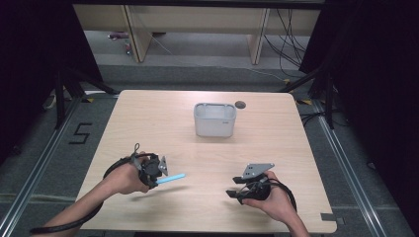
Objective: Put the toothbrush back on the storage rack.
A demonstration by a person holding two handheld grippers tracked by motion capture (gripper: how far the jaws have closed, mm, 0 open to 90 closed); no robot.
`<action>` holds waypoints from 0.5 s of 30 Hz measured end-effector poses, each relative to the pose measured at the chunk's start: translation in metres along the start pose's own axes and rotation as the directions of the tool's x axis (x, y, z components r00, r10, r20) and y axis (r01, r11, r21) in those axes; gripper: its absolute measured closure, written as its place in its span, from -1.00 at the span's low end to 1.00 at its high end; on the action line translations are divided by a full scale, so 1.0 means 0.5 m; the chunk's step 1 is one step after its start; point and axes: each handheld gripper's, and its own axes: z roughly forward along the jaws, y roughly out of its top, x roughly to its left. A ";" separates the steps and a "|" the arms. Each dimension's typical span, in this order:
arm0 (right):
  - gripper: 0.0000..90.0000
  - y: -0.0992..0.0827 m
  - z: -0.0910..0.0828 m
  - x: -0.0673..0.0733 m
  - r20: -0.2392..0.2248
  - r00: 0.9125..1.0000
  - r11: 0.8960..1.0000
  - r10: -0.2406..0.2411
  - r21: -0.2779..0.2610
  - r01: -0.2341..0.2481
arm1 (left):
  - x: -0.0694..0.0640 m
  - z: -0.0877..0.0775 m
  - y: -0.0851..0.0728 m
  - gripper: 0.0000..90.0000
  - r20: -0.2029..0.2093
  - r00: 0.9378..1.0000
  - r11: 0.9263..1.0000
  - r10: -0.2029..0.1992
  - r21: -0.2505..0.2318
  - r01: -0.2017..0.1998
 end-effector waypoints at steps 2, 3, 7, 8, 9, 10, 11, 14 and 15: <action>-0.02 0.002 0.003 0.007 -0.011 1.000 1.000 0.023 0.014 -0.022 | -0.001 -0.001 0.004 0.75 0.009 1.000 1.000 0.010 -0.006 -0.010; -0.02 0.002 0.004 0.007 -0.012 1.000 1.000 0.021 0.016 -0.021 | -0.003 -0.001 0.005 0.75 0.014 1.000 1.000 0.008 -0.009 -0.008; -0.02 0.009 0.015 0.007 -0.027 0.999 1.000 -0.021 0.018 0.022 | -0.006 -0.003 0.014 0.75 0.010 1.000 1.000 0.023 -0.009 -0.023; -0.02 0.011 0.014 0.011 -0.027 1.000 1.000 0.002 0.027 -0.002 | -0.006 -0.003 0.017 0.75 0.010 1.000 1.000 0.029 -0.006 -0.029; -0.02 0.011 0.014 0.011 -0.027 1.000 1.000 0.002 0.027 -0.002 | -0.006 -0.003 0.017 0.75 0.010 1.000 1.000 0.029 -0.006 -0.029; -0.02 0.015 0.017 0.011 -0.039 0.999 0.999 -0.022 0.022 0.023 | -0.008 -0.004 0.021 0.75 0.007 0.999 0.999 0.038 -0.009 -0.038; -0.02 0.015 0.017 0.011 -0.039 0.999 0.999 -0.022 0.022 0.023 | -0.008 -0.004 0.021 0.75 0.007 0.999 0.999 0.038 -0.009 -0.038; -0.02 0.019 0.019 0.017 -0.039 0.999 1.000 -0.009 0.022 0.010 | -0.011 -0.006 0.028 0.75 0.006 0.999 0.999 0.047 -0.014 -0.047; -0.02 0.022 0.022 0.019 -0.045 0.999 1.000 -0.013 0.023 0.014 | -0.012 -0.007 0.031 0.75 0.004 0.999 0.999 0.053 -0.013 -0.053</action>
